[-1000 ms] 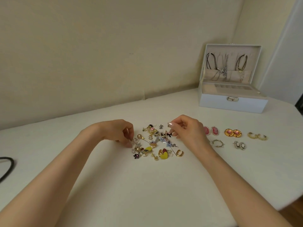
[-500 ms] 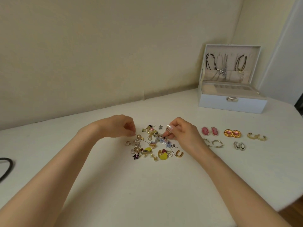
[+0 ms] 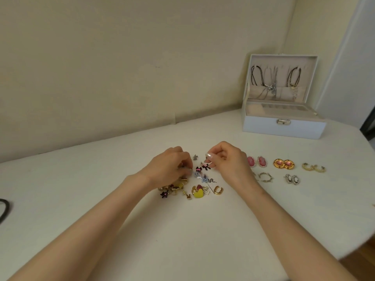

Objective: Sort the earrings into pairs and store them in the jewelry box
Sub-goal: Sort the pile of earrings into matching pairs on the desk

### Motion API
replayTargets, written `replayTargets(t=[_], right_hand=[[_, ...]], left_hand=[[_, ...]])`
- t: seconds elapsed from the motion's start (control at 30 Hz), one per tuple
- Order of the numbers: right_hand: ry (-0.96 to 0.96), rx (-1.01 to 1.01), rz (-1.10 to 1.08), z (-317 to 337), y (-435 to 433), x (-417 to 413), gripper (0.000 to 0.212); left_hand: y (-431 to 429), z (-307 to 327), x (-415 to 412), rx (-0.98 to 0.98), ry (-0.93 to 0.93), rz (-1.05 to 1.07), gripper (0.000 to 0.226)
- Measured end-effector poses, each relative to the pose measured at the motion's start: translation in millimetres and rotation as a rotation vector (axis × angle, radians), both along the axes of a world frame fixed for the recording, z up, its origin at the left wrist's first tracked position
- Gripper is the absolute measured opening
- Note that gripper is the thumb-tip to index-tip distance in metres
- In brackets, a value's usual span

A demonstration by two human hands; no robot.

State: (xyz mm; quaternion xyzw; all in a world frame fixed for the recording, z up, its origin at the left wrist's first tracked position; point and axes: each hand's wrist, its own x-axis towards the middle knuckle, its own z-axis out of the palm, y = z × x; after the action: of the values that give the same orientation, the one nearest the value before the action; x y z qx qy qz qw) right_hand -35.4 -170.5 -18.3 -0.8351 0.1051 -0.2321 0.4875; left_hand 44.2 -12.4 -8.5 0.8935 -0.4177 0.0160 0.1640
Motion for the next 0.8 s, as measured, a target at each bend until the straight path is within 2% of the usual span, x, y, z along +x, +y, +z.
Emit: replayTargets(t=[0.13,0.3,0.53,0.67,0.73,0.8], right_hand=[[-0.006,-0.011,-0.026,-1,-2,1,0.005],[0.088,-0.173,-0.028,-6,-2,3,0.005],[0.127,-0.109,0.118,-7,4,3,0.006],[0.061,-0.018,0.142,-2,5,0,0.006],[-0.015,0.019,0.071,2,3,-1,0.006],[-0.004,-0.031,-0.002,8,2,-3,0.008]], left_hand=[[0,-3,1,0.012,-0.043,-0.004,0.029],[0,-6,-2,-0.019,-0.156,0.034,0.014],[5,-9,6,-0.095,-0.191,0.107,0.017],[7,-4,9,-0.153,-0.109,0.126,0.013],[8,0,10,-0.235,-0.002,0.138,0.011],[9,5,9,-0.365,0.145,0.158,0.009]])
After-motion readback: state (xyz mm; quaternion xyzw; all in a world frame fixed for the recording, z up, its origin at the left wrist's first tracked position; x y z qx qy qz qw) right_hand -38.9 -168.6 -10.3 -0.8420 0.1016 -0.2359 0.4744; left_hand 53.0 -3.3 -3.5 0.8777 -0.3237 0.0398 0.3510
